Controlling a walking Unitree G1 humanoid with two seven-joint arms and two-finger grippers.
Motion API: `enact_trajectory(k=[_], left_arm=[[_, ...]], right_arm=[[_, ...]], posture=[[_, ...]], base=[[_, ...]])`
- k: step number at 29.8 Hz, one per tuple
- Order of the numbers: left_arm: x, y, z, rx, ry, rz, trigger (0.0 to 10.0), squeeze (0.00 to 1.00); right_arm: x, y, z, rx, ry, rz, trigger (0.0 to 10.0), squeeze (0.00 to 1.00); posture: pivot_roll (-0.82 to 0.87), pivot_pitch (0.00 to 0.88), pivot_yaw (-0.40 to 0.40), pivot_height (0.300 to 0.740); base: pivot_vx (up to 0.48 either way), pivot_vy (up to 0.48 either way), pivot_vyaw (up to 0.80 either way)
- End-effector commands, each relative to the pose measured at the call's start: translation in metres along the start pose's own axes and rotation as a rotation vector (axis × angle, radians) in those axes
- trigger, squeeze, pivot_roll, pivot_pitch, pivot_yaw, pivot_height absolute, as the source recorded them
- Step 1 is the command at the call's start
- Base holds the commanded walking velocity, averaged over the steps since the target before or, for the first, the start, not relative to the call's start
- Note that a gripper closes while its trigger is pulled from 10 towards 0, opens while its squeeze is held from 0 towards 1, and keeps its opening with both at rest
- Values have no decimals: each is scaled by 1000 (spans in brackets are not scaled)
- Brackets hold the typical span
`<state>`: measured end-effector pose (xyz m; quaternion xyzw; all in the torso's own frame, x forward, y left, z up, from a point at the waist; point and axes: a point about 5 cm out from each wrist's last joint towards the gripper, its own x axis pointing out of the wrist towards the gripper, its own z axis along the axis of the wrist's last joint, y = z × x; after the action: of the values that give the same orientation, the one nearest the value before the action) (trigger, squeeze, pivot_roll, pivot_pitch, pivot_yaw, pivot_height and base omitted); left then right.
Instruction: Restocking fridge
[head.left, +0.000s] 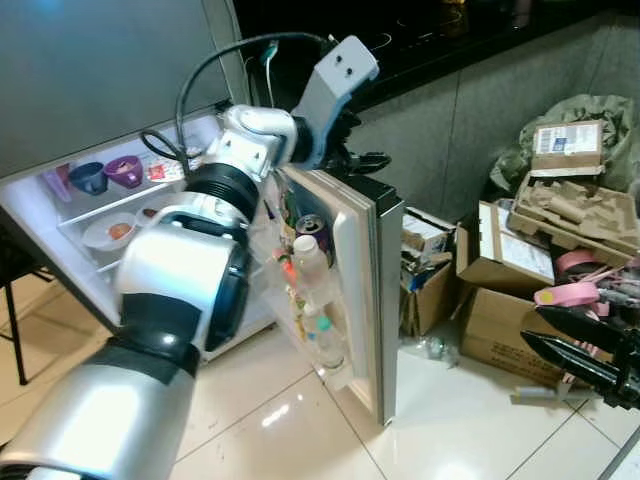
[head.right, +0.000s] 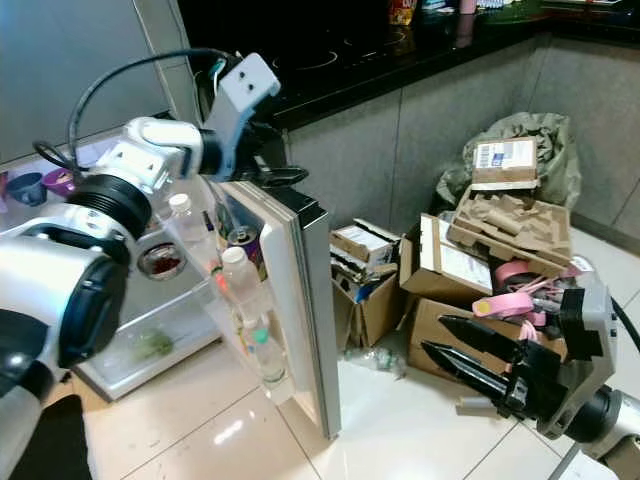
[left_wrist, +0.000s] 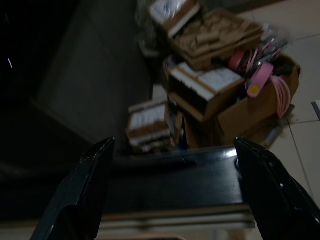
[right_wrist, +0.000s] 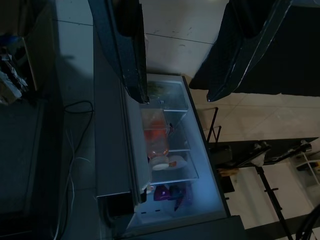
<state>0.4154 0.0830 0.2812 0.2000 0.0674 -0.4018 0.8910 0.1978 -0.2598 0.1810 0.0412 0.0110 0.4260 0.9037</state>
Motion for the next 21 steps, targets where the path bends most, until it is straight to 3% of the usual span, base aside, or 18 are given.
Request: enact_trajectory(k=[1,11,15,21], left_arm=[[3,-3,-5,-56,-1,10,10000,0],[22,-19,-11,-238,-17,115,10000,0],[24,-21,-16,-262,18,153,10000,0],[21,-22,-38,-251,181,181,10000,0]], right_arm=[[2,1,0,-6,-7,-1,10000,0],[4,1,-1,-10,-8,-7,10000,0],[3,0,-1,-11,-3,-15,10000,0],[2,-2,0,-18,0,-25,10000,0]], posture=[[-200,0,107,732],[-210,0,110,732],[-214,0,109,732],[-217,0,110,732]], base=[[0,0,0],[0,0,0],[0,0,0],[0,0,0]])
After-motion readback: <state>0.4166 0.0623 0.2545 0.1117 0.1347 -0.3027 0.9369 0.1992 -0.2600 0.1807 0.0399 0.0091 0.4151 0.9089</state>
